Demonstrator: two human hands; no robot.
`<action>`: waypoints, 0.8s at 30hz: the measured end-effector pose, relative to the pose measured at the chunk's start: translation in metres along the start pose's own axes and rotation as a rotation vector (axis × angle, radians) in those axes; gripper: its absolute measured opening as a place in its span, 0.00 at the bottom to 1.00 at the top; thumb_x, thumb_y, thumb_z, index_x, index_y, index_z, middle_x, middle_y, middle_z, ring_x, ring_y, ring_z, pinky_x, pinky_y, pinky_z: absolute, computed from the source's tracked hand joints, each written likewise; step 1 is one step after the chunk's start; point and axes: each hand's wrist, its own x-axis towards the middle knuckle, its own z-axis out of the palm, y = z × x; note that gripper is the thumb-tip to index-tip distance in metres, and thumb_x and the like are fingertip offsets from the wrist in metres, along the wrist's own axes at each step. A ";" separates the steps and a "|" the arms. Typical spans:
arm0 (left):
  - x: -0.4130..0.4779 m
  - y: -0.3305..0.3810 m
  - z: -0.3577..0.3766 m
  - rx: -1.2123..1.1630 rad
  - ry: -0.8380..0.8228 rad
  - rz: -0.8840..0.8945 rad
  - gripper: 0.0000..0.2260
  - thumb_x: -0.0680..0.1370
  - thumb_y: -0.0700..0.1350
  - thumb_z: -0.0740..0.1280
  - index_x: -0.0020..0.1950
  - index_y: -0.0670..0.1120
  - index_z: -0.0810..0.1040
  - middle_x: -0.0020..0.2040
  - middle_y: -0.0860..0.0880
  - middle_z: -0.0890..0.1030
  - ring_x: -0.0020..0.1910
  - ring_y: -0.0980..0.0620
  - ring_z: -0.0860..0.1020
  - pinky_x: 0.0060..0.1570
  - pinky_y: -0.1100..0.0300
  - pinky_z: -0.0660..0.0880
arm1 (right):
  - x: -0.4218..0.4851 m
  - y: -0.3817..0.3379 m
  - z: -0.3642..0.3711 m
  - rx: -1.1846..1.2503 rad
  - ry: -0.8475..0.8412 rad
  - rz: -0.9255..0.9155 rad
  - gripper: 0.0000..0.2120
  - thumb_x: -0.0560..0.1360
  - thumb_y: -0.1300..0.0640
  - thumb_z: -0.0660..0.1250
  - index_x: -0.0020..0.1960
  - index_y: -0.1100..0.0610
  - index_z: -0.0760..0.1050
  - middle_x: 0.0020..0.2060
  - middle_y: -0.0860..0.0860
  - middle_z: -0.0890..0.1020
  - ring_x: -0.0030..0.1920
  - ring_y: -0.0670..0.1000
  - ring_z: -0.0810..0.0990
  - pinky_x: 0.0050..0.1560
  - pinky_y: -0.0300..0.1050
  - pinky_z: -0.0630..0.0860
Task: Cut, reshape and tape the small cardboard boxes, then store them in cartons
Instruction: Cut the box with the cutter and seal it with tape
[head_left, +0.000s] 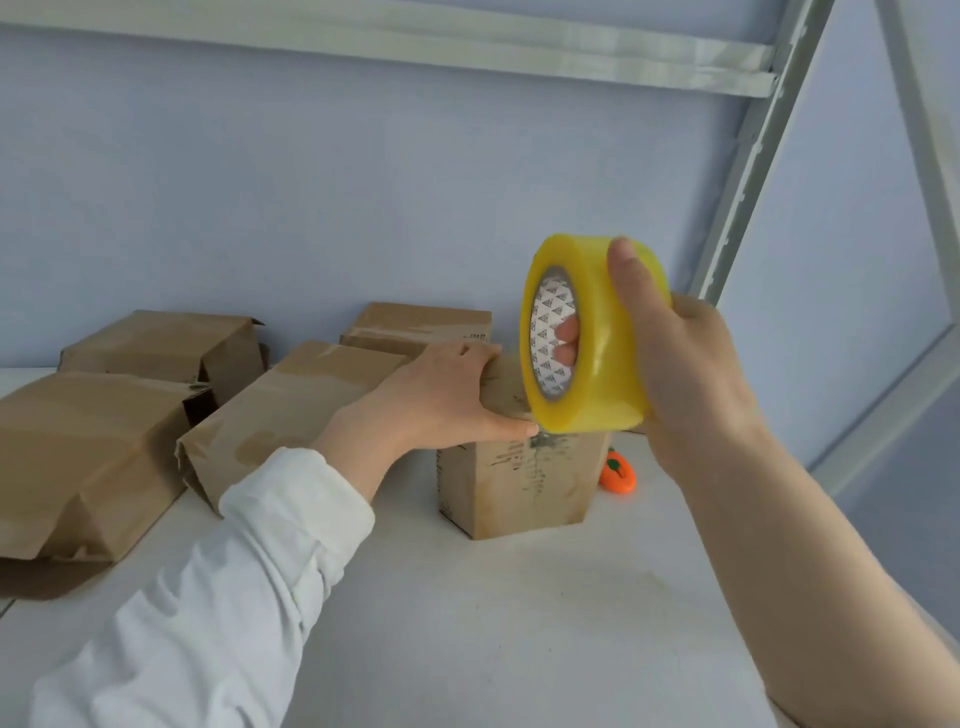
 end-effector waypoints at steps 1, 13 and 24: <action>0.000 0.000 0.001 -0.001 0.003 -0.007 0.44 0.65 0.69 0.66 0.76 0.55 0.54 0.72 0.52 0.62 0.72 0.52 0.59 0.68 0.52 0.63 | -0.008 -0.001 -0.002 0.002 0.011 0.013 0.27 0.76 0.43 0.61 0.24 0.56 0.78 0.23 0.47 0.80 0.25 0.45 0.80 0.25 0.40 0.77; -0.007 0.011 0.001 0.113 0.058 0.035 0.47 0.65 0.71 0.65 0.76 0.53 0.50 0.71 0.51 0.61 0.72 0.52 0.58 0.66 0.54 0.62 | -0.066 0.026 -0.028 -0.030 0.014 0.234 0.21 0.60 0.39 0.62 0.35 0.57 0.78 0.27 0.53 0.83 0.26 0.50 0.81 0.38 0.49 0.78; -0.025 0.014 0.002 0.188 0.207 0.151 0.44 0.64 0.70 0.64 0.76 0.57 0.51 0.66 0.51 0.66 0.66 0.52 0.64 0.65 0.58 0.64 | -0.079 0.018 -0.036 0.035 0.005 0.237 0.20 0.57 0.39 0.63 0.27 0.55 0.81 0.29 0.54 0.83 0.27 0.50 0.81 0.39 0.50 0.77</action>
